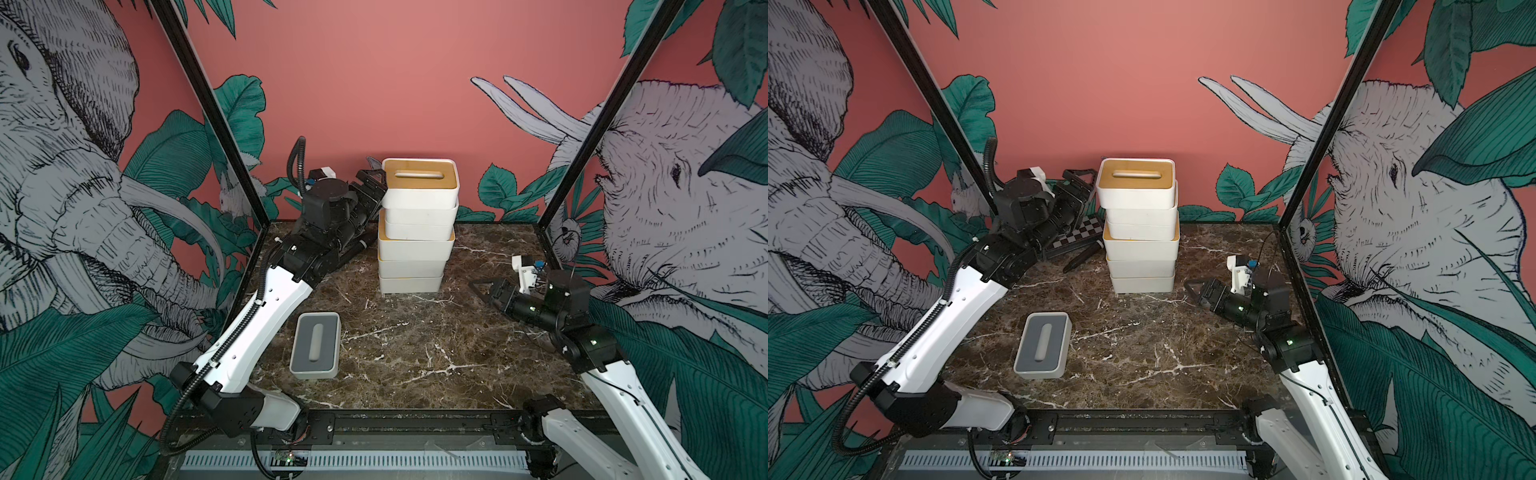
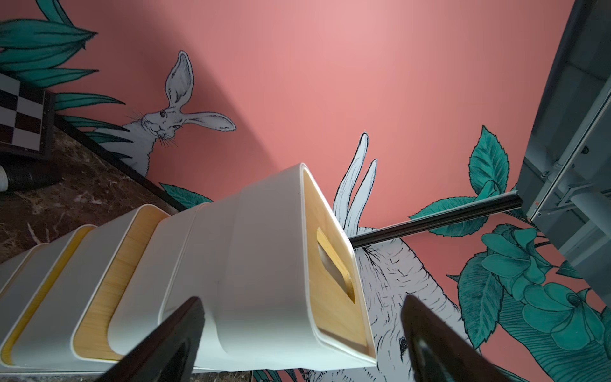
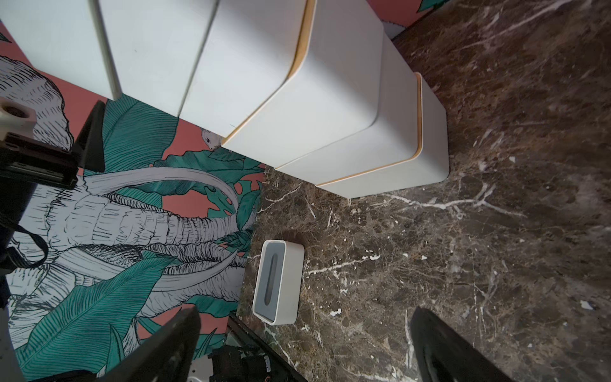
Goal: Stack the tissue boxes
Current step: Place the tissue box at the tissue box.
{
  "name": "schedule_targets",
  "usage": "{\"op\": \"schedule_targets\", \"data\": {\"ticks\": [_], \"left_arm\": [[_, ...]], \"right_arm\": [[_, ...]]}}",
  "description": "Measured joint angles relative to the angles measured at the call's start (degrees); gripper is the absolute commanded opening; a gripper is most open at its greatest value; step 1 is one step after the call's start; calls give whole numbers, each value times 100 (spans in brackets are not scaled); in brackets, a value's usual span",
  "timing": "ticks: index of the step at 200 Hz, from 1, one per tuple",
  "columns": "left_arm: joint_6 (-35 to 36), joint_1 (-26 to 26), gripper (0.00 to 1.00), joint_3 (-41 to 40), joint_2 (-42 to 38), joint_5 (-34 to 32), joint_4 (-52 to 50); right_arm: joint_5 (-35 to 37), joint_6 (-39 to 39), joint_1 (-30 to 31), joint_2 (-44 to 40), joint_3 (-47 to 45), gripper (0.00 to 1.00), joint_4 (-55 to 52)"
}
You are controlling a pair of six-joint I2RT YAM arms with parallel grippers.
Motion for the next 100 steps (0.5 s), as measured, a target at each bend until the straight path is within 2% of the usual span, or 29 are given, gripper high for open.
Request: {"op": "schedule_targets", "data": {"ticks": [31,100], "left_arm": [[251,114,95,269,-17,208,-81],[466,127,95,1300,785,682,-258]], "right_arm": [[101,-138,2,525,774,99,-7],[-153,-127,2,1971,2566,99,330]]}}
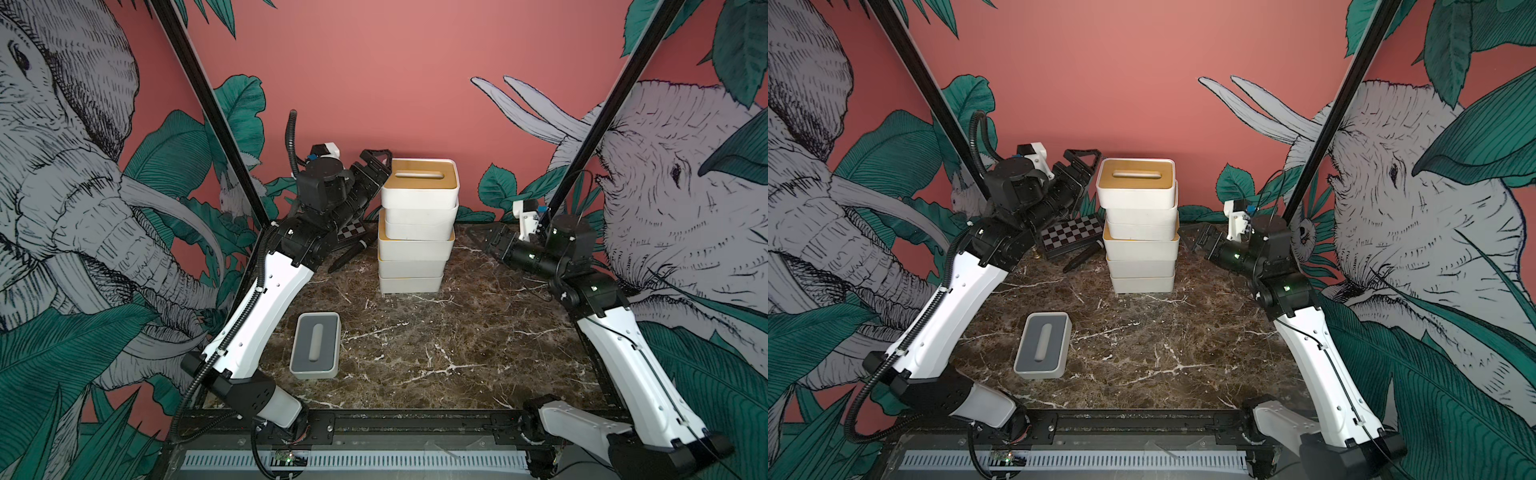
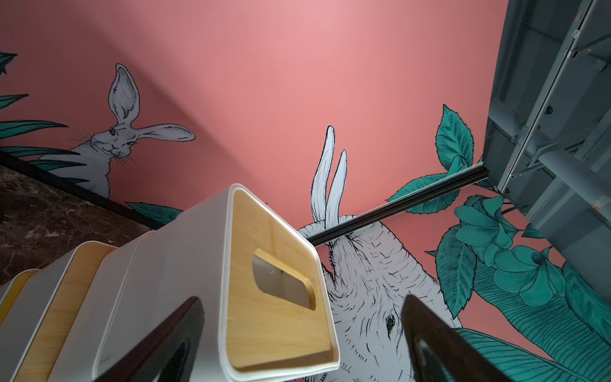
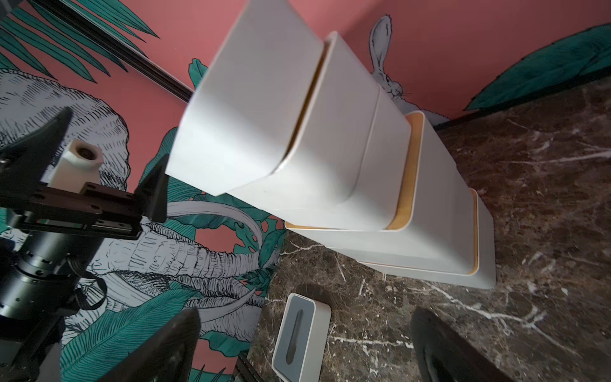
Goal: Stack the tissue boxes
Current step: Place the tissue box at the tissue box.
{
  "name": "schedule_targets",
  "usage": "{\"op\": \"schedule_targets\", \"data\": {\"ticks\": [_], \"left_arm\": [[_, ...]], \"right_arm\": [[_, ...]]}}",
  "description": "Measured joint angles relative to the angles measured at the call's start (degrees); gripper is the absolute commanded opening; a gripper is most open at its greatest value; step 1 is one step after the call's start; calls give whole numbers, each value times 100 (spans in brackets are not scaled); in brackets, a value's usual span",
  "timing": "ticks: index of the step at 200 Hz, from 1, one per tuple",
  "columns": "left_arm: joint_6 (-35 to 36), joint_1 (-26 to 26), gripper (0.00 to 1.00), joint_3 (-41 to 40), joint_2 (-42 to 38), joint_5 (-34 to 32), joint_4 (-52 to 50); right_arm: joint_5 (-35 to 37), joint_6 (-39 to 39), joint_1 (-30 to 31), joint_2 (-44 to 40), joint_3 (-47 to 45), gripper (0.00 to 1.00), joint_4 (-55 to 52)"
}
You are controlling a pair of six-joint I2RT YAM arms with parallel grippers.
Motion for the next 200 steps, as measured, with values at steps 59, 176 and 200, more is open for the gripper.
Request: {"op": "schedule_targets", "data": {"ticks": [59,176,200], "left_arm": [[44,0,95,389,479,103,-125],[90,122,95,1064,962,319,-201],[87,149,95,1108,1069,339,-199]], "right_arm": [[-289,120,24,964,1228,99,343],[-540,289,219,2039,2573,99,442],[-553,330,223,2138,2695,99,435]]}}
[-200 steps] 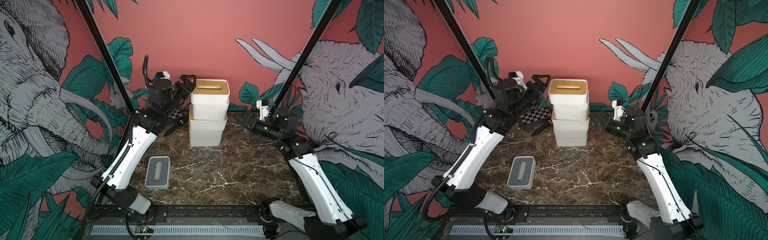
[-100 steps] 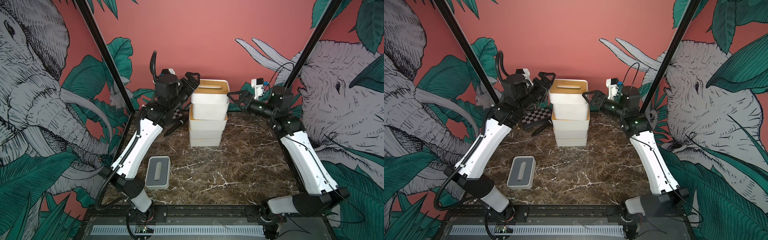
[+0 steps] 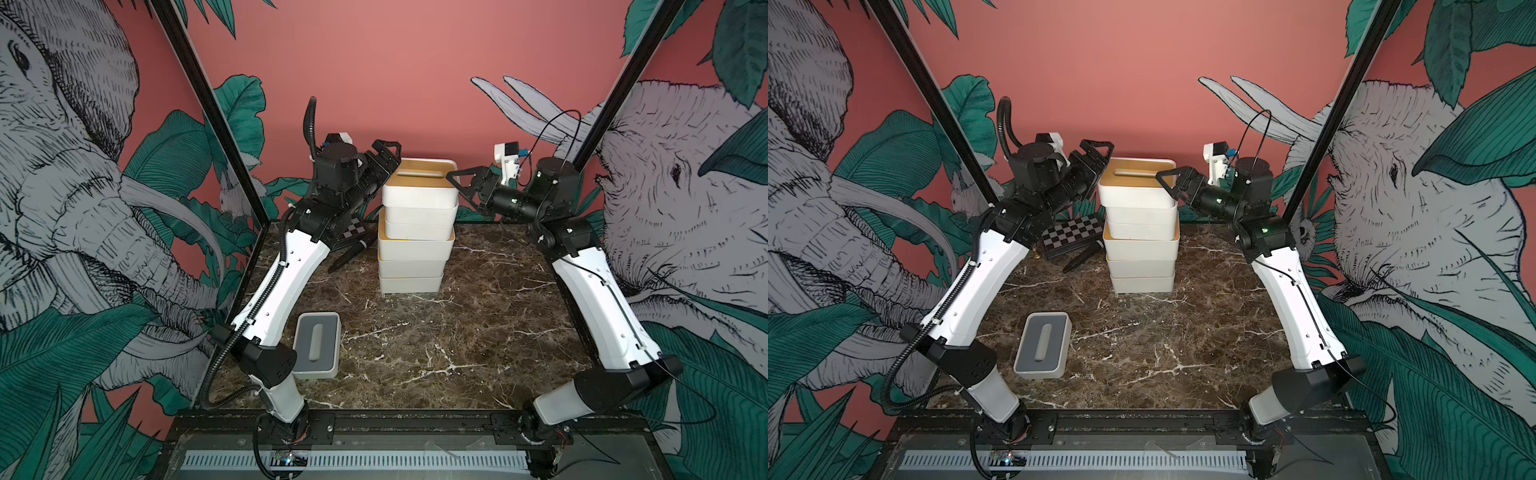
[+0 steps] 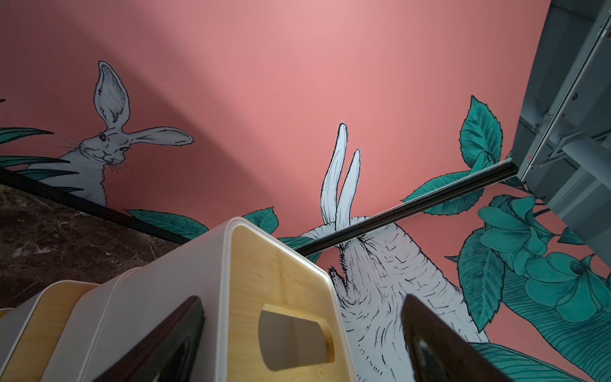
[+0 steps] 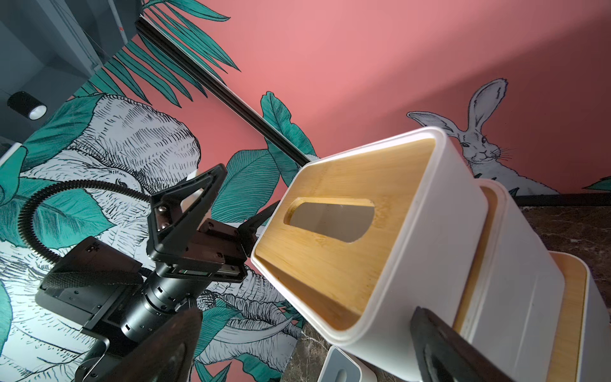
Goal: Stack the tissue boxes
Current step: Place the tissue box at the tissue box.
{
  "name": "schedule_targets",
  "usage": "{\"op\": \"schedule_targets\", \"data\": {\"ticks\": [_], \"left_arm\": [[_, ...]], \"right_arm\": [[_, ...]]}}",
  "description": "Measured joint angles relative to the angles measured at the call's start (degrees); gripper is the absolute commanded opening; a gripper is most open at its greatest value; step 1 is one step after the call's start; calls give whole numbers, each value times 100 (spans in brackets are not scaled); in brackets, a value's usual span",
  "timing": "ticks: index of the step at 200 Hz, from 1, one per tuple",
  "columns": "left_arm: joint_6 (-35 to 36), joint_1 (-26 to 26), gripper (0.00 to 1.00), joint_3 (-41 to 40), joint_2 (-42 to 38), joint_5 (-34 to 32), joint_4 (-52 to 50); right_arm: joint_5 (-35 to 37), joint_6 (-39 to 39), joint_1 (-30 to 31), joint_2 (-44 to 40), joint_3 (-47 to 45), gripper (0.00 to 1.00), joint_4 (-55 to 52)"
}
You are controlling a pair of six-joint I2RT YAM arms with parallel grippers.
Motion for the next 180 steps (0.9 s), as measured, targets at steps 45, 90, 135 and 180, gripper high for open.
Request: {"op": "schedule_targets", "data": {"ticks": [45,90,135,180], "left_arm": [[2,44,95,190,166,11,-9],[2,59,95,315,269,59,-9],[-11,70,95,315,286,140,-4],[-13,76,95,315,286,184,17]], "right_arm": [[-2,70,0,179,232,99,-37],[42,133,0,232,361,99,-50],[105,173,0,304,581,99,-92],[249,166,-2,391,715,99,-247]]}}
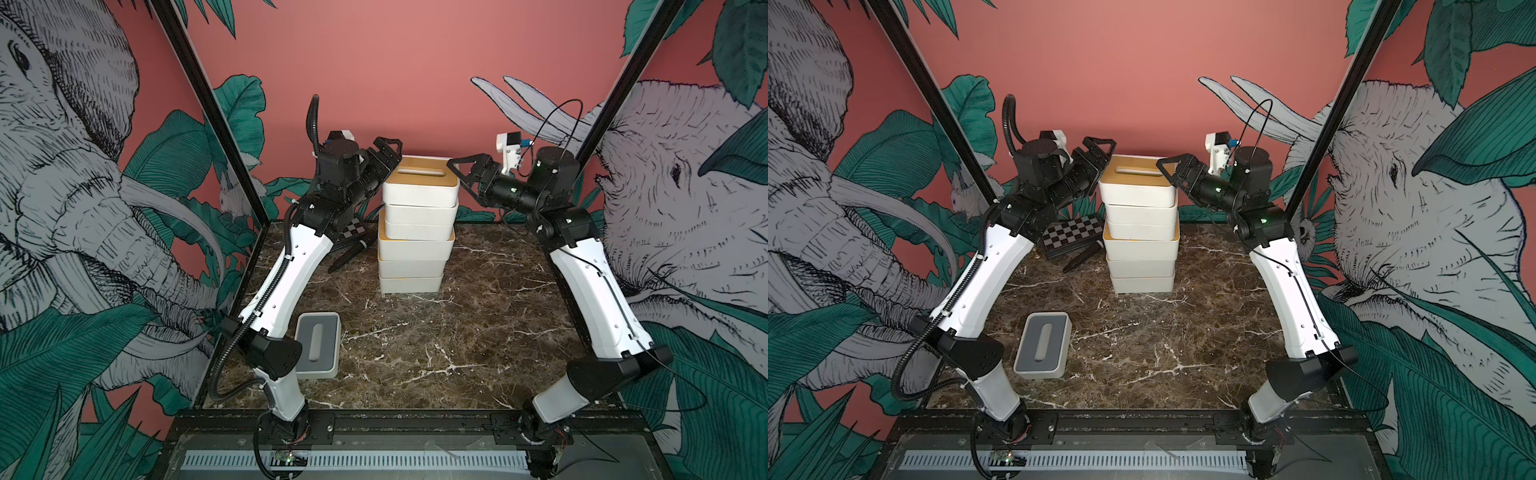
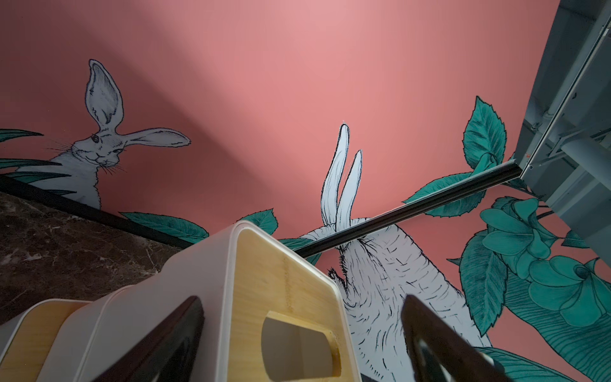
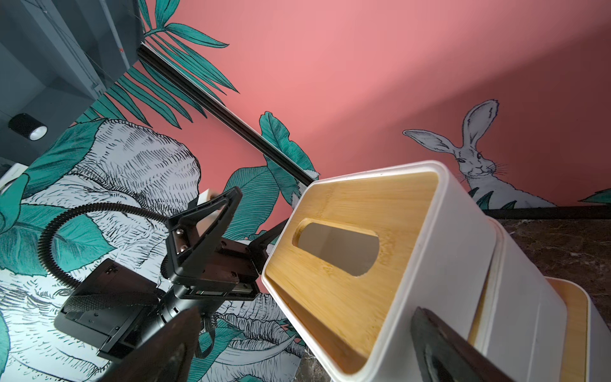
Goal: Stack the tissue boxes
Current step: Place the tissue box at the tissue box.
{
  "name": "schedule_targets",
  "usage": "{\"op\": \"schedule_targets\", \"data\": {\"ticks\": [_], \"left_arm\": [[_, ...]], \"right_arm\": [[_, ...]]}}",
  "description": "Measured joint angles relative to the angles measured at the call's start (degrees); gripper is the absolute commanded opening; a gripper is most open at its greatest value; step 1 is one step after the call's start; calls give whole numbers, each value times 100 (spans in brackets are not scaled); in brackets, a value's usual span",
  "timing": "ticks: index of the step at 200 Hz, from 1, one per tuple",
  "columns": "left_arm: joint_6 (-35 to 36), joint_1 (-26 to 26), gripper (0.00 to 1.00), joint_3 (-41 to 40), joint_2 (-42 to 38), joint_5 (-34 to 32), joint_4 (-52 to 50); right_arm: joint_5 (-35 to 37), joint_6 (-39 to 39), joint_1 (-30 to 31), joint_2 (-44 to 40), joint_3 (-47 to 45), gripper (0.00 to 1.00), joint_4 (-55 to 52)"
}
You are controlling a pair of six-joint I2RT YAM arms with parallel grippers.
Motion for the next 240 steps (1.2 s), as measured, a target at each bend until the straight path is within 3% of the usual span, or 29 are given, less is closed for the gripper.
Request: {"op": "schedule_targets", "data": {"ticks": [240], "left_arm": [[39,-44,96,-271,-407,52,70]], "right_arm": [[55,127,-136,0,-2,99,-83]]}}
